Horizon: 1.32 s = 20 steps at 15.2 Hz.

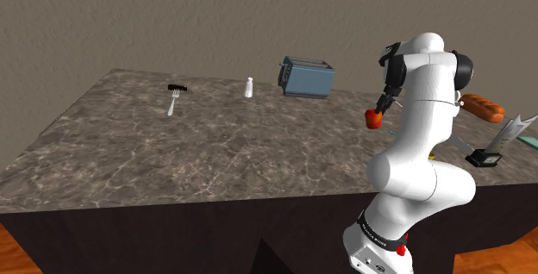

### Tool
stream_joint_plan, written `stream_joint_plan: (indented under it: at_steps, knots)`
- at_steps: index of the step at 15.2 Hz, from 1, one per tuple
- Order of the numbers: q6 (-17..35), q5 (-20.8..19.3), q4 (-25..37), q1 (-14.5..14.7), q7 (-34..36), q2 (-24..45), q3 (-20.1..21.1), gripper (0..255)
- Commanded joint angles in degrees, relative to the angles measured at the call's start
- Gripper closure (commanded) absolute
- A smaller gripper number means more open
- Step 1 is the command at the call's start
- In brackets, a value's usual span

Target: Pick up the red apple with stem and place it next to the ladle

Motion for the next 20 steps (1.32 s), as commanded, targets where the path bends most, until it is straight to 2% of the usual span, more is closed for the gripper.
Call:
stream_joint_plan:
  at_steps: [1, 2, 3, 8, 12, 20]
  knots:
    - [0.0, 0.0, 0.0, 0.0, 0.0, 0.0, 0.0, 255]
    - [0.0, 0.0, 0.0, 0.0, 0.0, 0.0, 0.0, 255]
    - [0.0, 0.0, 0.0, 0.0, 0.0, 0.0, 0.0, 0]
    - [0.0, 0.0, 0.0, 0.0, 0.0, 0.0, 0.0, 0]
    - [-8.6, 0.4, 11.5, -2.9, 1.0, 2.5, 0.2, 0]
    - [-8.6, 0.4, 11.5, -3.0, 1.0, 2.5, 0.3, 0]
